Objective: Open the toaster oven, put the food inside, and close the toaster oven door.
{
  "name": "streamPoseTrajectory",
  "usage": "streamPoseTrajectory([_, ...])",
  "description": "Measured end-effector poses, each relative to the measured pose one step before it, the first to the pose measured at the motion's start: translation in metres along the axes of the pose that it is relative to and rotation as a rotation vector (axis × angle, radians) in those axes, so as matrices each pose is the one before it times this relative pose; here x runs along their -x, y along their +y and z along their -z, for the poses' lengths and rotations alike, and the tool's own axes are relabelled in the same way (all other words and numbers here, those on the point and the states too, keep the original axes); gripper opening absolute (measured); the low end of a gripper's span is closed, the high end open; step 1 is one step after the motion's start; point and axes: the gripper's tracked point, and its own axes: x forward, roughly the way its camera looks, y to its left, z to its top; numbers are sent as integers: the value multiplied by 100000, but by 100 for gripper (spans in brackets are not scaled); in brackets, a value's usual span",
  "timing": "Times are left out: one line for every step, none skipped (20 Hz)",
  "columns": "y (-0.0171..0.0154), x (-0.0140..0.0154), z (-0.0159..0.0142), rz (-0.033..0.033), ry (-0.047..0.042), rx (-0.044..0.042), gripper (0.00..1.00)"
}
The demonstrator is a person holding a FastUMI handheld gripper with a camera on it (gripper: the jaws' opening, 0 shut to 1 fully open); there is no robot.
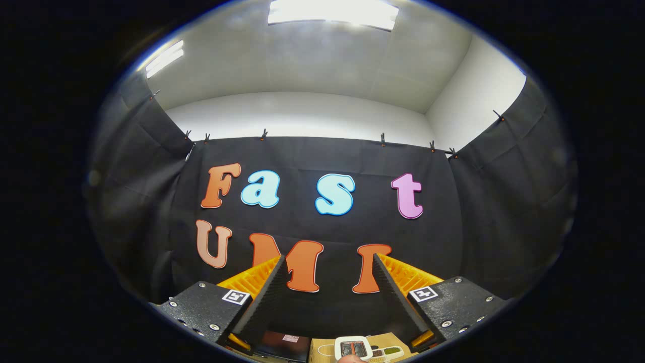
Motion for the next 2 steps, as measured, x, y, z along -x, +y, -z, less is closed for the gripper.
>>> streamPoseTrajectory([-80,-92,84,1077,381,302,99])
streamPoseTrajectory([-65,1,157,712,887,107,99])
